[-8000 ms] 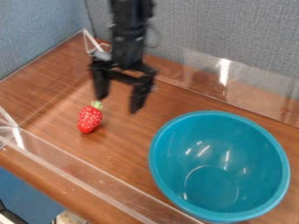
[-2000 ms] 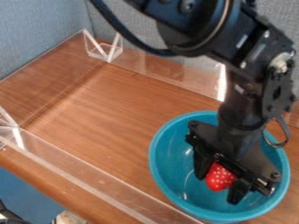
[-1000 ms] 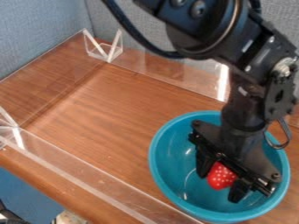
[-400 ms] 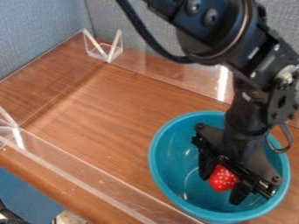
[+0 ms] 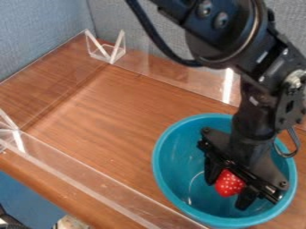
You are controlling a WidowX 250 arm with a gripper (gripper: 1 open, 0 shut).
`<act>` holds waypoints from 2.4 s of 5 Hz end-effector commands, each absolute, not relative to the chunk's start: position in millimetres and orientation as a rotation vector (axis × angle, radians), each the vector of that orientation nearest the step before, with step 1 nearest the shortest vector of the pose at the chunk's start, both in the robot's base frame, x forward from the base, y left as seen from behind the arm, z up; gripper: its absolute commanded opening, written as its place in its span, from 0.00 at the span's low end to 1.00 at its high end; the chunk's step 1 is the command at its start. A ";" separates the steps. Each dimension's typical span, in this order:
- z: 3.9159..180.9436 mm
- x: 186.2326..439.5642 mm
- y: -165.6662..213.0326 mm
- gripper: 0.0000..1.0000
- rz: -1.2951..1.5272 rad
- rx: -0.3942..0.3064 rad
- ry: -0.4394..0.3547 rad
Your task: Put the strawberry in the blue bowl
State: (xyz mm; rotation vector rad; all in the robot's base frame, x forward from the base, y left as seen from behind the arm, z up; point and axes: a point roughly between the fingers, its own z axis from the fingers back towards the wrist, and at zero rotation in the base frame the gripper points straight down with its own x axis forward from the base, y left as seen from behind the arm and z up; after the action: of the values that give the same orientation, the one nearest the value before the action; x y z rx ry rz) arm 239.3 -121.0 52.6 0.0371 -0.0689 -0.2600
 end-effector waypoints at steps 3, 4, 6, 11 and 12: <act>62.8 249.6 -128.4 0.00 -0.263 0.033 -0.116; 62.5 249.6 -129.5 0.00 -0.264 0.037 -0.116; 60.0 249.3 -132.0 0.00 -0.266 0.042 -0.117; 47.7 251.2 -140.1 0.00 -0.282 0.048 -0.119; 46.5 251.0 -141.9 0.00 -0.282 0.050 -0.120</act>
State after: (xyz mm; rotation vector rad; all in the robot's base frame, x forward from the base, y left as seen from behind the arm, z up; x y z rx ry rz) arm 243.5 -133.5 35.5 0.0680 -0.0730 -0.2701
